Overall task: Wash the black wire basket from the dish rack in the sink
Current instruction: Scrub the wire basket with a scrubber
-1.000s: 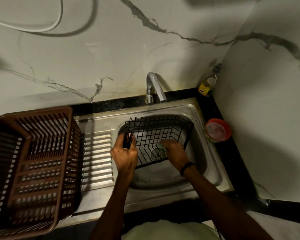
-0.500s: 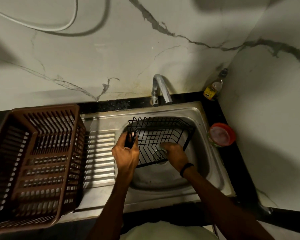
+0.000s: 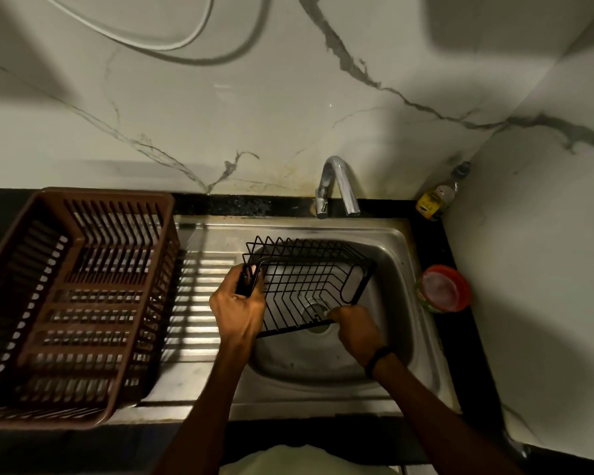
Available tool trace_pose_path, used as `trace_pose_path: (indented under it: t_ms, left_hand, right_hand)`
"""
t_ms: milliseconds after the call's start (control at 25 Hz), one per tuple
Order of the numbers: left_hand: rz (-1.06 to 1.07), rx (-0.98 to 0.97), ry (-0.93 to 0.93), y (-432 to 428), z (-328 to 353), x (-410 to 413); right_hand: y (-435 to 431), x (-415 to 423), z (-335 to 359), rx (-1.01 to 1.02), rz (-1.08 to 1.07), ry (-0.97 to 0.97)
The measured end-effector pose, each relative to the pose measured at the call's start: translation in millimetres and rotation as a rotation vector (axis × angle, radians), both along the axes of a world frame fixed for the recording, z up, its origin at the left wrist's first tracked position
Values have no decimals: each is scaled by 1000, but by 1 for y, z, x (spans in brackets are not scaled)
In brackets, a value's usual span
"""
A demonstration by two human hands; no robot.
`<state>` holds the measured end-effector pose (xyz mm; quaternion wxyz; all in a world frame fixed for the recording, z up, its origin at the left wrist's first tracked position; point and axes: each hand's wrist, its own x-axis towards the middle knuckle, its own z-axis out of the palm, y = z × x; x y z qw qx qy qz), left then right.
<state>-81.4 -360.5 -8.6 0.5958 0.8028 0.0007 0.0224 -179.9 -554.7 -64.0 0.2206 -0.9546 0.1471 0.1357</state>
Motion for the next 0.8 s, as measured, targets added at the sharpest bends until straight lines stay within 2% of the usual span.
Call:
trace_pose_path:
  t_ms: [160,240,360,520,640,720,800]
  left_hand:
    - [-36,33,10,-7,-6,2]
    - [-68,65,0,-10,-3,4]
    - [-19,38,-7,-8,-8,1]
    - [-78,94,-39,-16,-9,1]
    - [-50,76,-10,-18,-2,6]
    - [-10,63,68,-17,-6,6]
    - [22,81,85,-19,-10,3]
  right_hand:
    - [-4,19,-4,-57,29,-115]
    - [-3,18,-7,-97,76,-36]
    - [-9,4,-7,-148,-12,67]
    - [-6,12,-11,-200,-14,-27]
    - [-7,3,-12,-198,25,37]
    - [-24,-12,-4,-98,-63,1]
    - [-51,-27,11,69,-263,-94]
